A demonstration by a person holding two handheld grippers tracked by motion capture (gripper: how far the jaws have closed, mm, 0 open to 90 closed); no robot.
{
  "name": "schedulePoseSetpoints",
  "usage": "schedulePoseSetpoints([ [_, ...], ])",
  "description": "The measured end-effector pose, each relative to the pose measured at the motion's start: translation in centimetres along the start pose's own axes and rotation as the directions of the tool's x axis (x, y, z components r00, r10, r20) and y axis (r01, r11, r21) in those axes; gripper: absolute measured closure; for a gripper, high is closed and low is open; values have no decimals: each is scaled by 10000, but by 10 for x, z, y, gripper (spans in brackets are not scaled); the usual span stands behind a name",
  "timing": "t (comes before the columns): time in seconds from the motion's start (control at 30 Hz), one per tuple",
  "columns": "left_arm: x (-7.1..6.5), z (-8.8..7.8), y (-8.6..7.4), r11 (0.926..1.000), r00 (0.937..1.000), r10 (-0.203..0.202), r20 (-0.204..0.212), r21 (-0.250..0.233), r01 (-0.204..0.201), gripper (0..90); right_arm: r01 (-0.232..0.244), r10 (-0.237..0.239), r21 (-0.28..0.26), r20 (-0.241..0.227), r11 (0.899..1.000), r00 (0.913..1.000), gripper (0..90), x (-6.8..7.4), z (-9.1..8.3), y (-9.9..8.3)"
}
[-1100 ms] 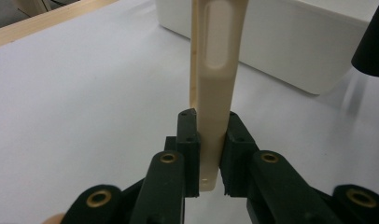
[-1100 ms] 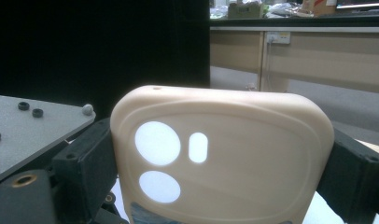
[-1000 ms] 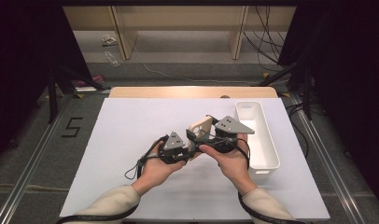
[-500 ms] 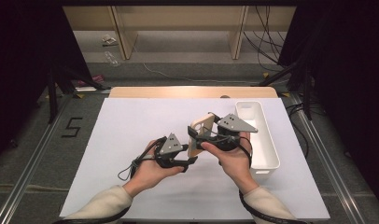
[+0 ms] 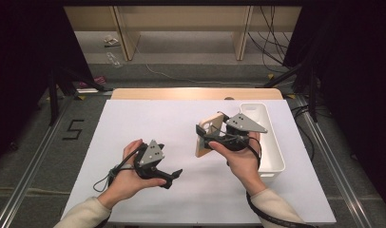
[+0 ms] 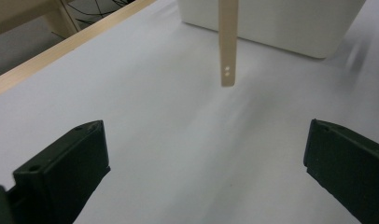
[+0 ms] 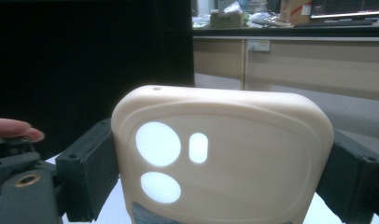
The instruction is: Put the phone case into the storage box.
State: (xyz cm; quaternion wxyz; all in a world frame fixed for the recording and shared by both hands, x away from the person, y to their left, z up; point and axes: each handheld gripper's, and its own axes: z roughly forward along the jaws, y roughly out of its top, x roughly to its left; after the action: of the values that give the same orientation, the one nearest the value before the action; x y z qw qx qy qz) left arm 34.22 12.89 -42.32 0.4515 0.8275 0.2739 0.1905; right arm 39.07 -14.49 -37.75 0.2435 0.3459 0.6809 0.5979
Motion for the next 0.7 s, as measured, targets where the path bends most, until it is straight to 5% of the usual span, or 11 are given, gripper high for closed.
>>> schedulePoseSetpoints([
  [0.7, 12, -17, -22, 9997, 9996, -131, -241, 202, 136, 0, -136, 151, -171, 900, 9998, 9958, 126, -22, -9, 22],
])
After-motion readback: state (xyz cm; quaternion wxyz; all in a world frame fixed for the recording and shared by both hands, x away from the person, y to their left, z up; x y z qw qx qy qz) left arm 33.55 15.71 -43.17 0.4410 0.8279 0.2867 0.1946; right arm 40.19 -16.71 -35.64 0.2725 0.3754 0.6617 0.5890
